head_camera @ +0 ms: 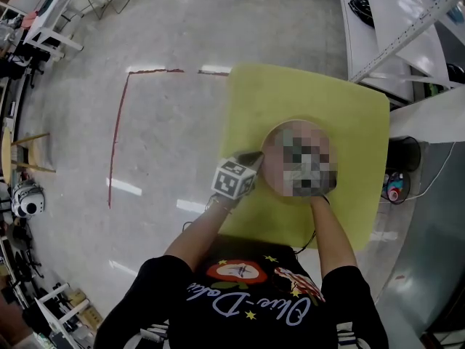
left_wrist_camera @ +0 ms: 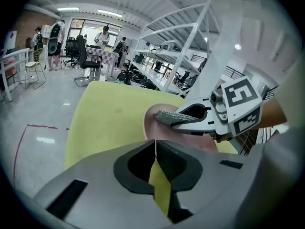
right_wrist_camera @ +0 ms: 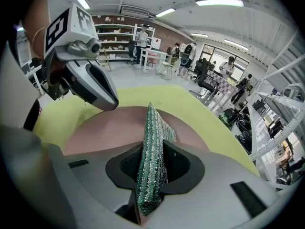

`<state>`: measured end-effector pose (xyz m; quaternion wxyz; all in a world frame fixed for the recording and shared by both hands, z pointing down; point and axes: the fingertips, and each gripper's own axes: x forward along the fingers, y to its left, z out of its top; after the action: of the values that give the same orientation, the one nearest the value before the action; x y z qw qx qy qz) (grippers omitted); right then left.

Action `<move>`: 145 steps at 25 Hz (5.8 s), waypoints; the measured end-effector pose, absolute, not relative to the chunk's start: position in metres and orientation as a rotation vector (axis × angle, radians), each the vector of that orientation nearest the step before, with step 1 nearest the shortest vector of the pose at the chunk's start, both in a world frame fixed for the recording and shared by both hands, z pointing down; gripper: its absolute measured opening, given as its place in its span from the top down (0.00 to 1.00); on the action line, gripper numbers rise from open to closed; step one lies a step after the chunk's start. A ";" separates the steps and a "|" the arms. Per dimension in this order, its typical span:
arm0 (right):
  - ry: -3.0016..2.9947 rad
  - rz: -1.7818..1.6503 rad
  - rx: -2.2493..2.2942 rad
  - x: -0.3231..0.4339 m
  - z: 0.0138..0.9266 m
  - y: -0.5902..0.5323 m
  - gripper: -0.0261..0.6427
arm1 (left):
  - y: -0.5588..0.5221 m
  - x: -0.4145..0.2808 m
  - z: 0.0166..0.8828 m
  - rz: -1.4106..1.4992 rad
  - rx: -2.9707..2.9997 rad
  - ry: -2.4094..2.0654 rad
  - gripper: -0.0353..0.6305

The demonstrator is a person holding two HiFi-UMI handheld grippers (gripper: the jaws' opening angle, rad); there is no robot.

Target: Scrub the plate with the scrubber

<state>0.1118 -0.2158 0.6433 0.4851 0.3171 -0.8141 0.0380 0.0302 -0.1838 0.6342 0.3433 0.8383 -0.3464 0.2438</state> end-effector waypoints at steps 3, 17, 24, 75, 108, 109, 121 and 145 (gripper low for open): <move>-1.975 0.070 0.728 0.106 0.646 -0.210 0.86 | -0.185 0.024 0.635 0.618 2.146 -0.932 0.93; -2.025 -0.077 0.414 0.078 0.649 -0.161 0.86 | -0.191 0.020 0.644 0.584 2.035 -0.933 0.83; -2.051 -0.113 0.274 0.076 0.650 -0.134 0.86 | -0.196 0.030 0.649 0.601 2.025 -0.907 0.87; -2.005 -0.140 0.334 0.118 0.652 -0.161 0.86 | -0.199 0.033 0.651 0.722 2.062 -1.021 0.88; -2.201 0.186 0.185 0.108 0.618 -0.113 0.86 | -0.200 0.037 0.652 0.691 2.046 -1.063 0.89; -2.191 0.142 0.232 0.113 0.616 -0.127 0.86 | -0.200 0.038 0.652 0.696 2.050 -1.064 0.89; -1.924 -0.211 0.444 0.154 0.632 -0.223 0.87 | -0.201 0.039 0.654 0.737 2.076 -1.032 0.88; -1.934 0.080 0.494 0.144 0.649 -0.121 0.86 | -0.200 0.032 0.655 0.711 2.031 -1.091 0.90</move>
<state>0.1445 -0.1211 0.6491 0.5413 0.2077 -0.8140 0.0338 0.0320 -0.2001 0.6550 0.3566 0.7865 -0.4225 0.2753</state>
